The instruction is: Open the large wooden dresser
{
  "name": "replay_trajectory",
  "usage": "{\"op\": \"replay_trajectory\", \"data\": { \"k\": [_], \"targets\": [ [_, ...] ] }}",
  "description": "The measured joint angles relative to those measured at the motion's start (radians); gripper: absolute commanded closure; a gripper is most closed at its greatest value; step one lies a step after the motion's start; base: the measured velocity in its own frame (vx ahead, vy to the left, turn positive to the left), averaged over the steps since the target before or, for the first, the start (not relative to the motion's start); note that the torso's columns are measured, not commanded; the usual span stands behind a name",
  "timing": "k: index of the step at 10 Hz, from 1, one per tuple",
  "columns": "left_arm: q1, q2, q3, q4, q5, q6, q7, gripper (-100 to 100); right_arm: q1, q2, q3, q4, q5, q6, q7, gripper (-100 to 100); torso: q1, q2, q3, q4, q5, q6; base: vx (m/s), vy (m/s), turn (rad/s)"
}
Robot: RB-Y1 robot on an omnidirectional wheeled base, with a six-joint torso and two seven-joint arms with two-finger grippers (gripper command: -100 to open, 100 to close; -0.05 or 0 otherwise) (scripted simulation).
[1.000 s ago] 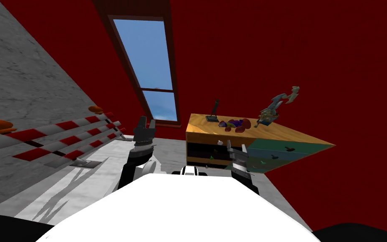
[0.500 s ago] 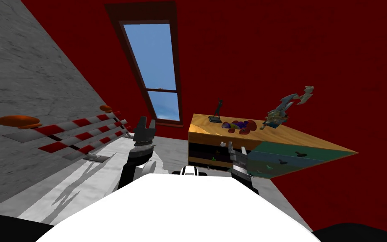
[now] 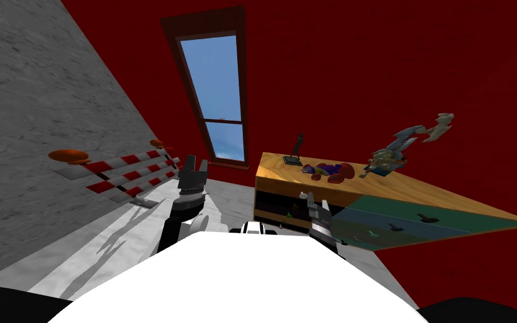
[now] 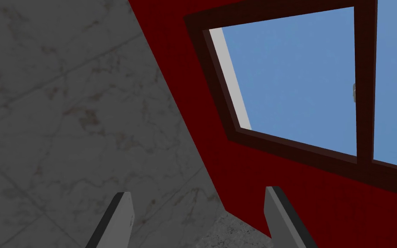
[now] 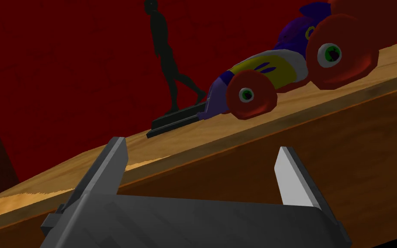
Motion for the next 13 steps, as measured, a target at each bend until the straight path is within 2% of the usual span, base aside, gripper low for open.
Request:
{"op": "replay_trajectory", "data": {
  "k": [13],
  "targets": [
    [0.000, 0.000, 0.000, 0.000, 0.000, 0.000, 0.000, 0, 0.024, 0.004, 0.019, 0.105, -0.120, -0.065, -0.317, -100, 0.000, 0.000, 0.000, 0.000, 0.000, 0.000, 0.004, 0.004, 0.099]
  ]
}}
